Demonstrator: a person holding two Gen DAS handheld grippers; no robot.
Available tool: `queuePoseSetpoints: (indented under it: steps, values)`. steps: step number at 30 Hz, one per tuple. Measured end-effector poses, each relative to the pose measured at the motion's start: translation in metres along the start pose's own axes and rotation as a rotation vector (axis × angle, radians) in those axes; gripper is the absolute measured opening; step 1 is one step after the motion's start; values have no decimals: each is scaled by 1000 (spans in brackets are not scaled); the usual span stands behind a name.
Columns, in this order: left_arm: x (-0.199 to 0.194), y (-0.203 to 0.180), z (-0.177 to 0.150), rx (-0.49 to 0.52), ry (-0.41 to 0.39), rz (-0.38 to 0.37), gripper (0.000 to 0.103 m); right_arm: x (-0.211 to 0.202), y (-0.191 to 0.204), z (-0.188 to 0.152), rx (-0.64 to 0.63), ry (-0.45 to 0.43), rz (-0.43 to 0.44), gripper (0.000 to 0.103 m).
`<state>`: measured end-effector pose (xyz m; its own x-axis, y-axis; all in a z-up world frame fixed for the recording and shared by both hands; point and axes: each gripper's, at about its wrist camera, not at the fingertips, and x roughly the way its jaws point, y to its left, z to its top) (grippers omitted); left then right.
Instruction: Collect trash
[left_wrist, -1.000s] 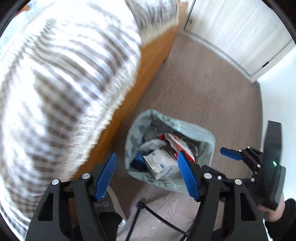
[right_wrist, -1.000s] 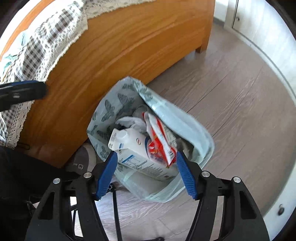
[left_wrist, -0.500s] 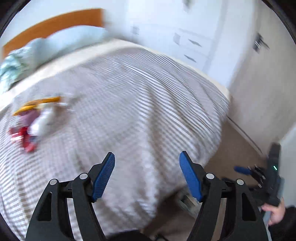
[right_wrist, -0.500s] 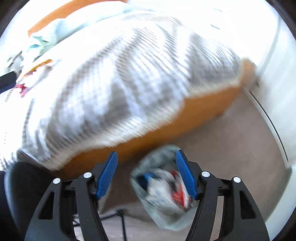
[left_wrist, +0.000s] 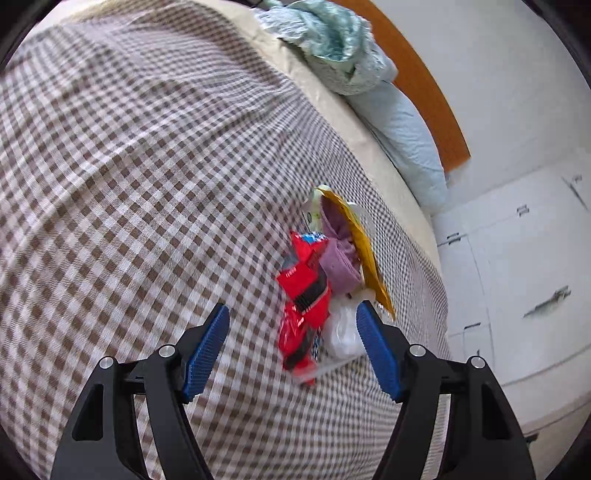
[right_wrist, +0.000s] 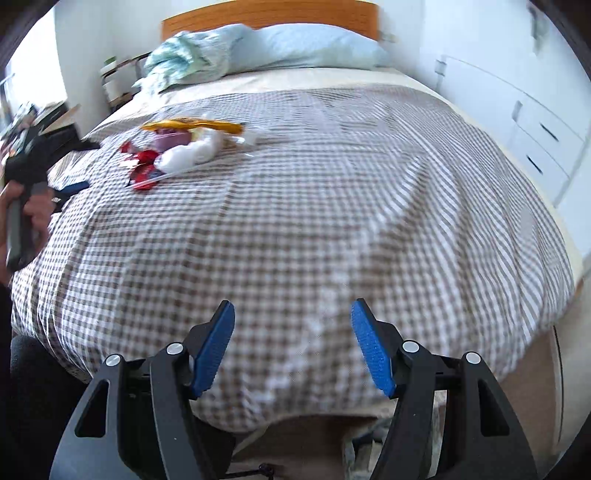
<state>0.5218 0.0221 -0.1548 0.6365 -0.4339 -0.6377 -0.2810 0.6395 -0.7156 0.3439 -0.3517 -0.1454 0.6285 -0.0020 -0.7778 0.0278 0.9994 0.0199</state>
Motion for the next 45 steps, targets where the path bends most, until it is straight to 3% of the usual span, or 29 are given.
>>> queuePoseSetpoints:
  steps: [2,4,7,8,10,12,14,15,17,20,23,26,28,31,36,38,41,45]
  values:
    - [14,0,10,-29,-3,-15,68,10,17,12,-40,-10,15,63]
    - [28,-9,18,-1,-16,29,68,17,31,22,-58,-26,33,63]
    - [51,-8,23,-16,29,40,66,30,50,35,-69,-38,63,63]
    - [54,-5,23,-25,35,34,57,34,56,37,-73,-37,72,63]
    - [55,-1,24,-23,43,-6,8,42,67,42,-81,-33,94,63]
    - [46,7,26,-32,35,-56,0,50,81,45,-91,-24,124,63]
    - [20,16,25,-56,5,-137,0,56,96,49,-95,-21,160,63]
    - [5,19,24,-45,-22,-144,0,59,103,52,-93,-18,179,63]
    - [-30,24,24,4,-114,-77,0,67,120,57,-78,-16,227,63]
    - [-82,21,16,157,-340,83,0,82,145,69,0,-51,292,63]
    - [-96,27,23,198,-415,131,0,102,172,84,91,-78,309,61]
    - [-87,34,29,209,-401,145,0,120,189,99,154,-80,267,47]
    - [-79,34,30,230,-363,189,0,133,192,108,232,-77,245,45]
    - [-72,28,33,274,-364,223,0,146,191,114,322,-85,183,44]
    - [-74,24,30,330,-375,231,0,170,196,115,320,-41,73,39]
    - [-73,26,31,334,-366,240,0,163,195,117,239,-70,2,28]
    - [-73,27,32,318,-345,217,0,157,169,113,197,-57,-46,21]
    - [-68,24,29,340,-325,226,0,147,106,92,235,-4,-94,21]
